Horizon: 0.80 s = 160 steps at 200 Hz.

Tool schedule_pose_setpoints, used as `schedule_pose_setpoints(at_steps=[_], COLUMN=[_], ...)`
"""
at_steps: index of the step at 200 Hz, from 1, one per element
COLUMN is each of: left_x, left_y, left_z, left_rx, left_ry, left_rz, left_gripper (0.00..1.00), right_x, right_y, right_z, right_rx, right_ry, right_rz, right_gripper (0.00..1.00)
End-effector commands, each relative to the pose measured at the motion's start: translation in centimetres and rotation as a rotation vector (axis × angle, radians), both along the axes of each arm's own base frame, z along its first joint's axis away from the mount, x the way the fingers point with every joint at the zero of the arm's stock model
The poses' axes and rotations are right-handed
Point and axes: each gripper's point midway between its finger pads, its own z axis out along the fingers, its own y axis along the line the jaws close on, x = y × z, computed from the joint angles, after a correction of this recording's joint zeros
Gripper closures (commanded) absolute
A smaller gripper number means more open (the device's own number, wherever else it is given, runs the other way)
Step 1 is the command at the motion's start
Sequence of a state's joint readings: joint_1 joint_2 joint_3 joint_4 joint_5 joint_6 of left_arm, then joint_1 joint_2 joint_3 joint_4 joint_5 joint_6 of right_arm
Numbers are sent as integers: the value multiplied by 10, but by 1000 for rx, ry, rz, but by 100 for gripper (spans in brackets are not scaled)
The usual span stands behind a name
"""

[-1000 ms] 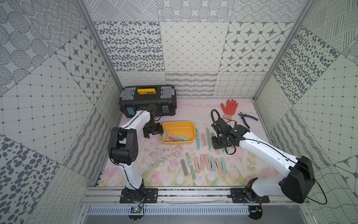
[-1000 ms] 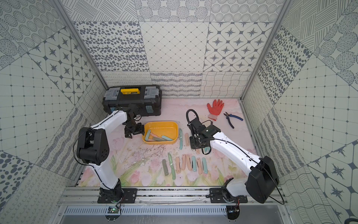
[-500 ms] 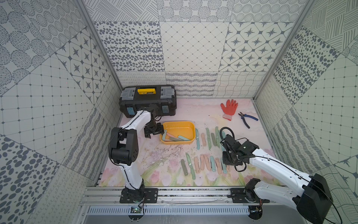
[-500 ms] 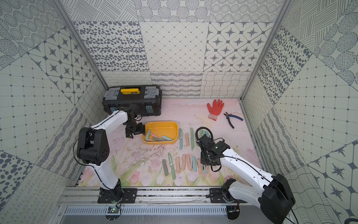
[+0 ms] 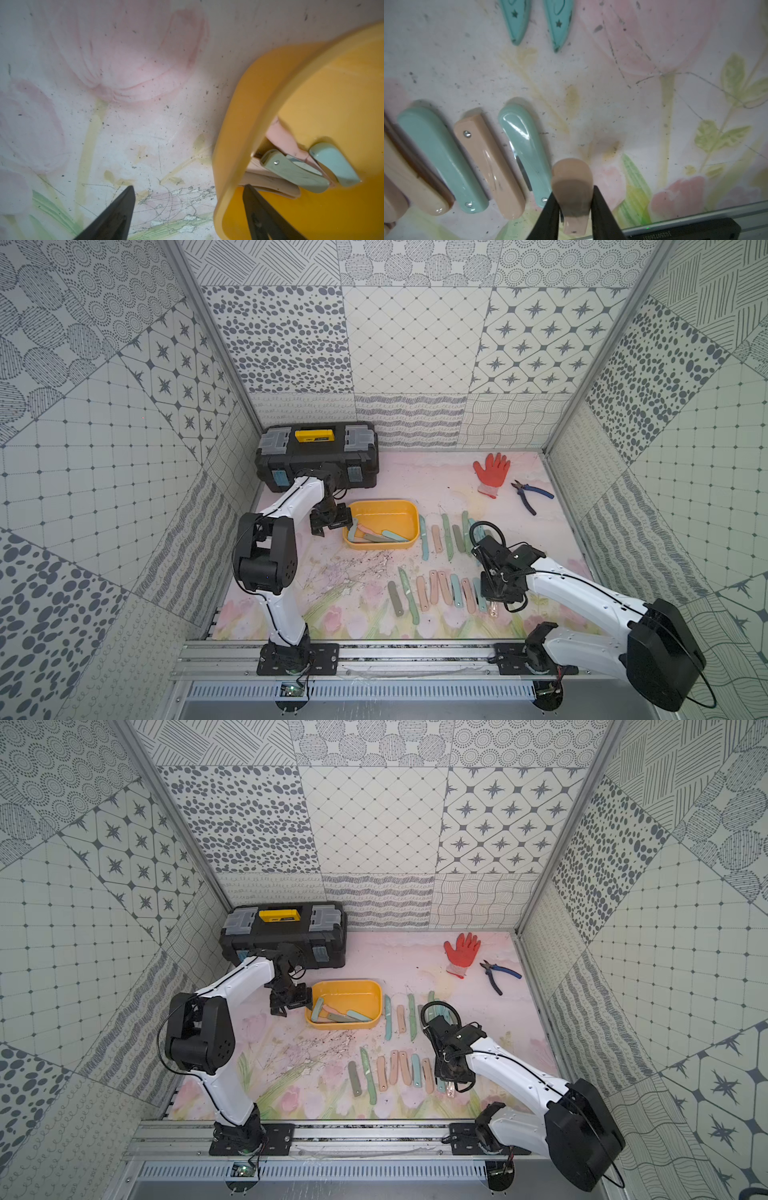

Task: Take the fruit knife out of the storage box
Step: Place the fruit knife at the center of the board.

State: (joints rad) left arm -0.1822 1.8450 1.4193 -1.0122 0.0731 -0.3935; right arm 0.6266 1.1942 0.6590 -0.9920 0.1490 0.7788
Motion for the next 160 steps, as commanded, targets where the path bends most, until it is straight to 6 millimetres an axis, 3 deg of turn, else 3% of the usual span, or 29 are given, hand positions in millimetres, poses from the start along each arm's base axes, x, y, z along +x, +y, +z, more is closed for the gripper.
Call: schedule_pose_setpoints(at_steps=[1, 55, 77, 116, 160], left_x=[-5, -5, -5, -5, -5], left_y=[-1, -1, -1, 0, 0], left_z=[2, 2, 2, 2, 3], left_rx=[-7, -4, -3, 0, 4], left_ry=[16, 15, 17, 15, 14], left_rz=[12, 11, 11, 11, 10], left_gripper=[19, 19, 19, 19, 19], right_x=[9, 18, 23, 45, 101], right_y=[-2, -3, -3, 3, 61], right_z=[-6, -11, -2, 42, 108], right_rx=[-19, -39, -41, -6, 186], right_ry=[-21, -12, -41, -174, -421], right_rz=[-46, -47, -41, -17, 212], right_gripper=[71, 69, 69, 68, 59])
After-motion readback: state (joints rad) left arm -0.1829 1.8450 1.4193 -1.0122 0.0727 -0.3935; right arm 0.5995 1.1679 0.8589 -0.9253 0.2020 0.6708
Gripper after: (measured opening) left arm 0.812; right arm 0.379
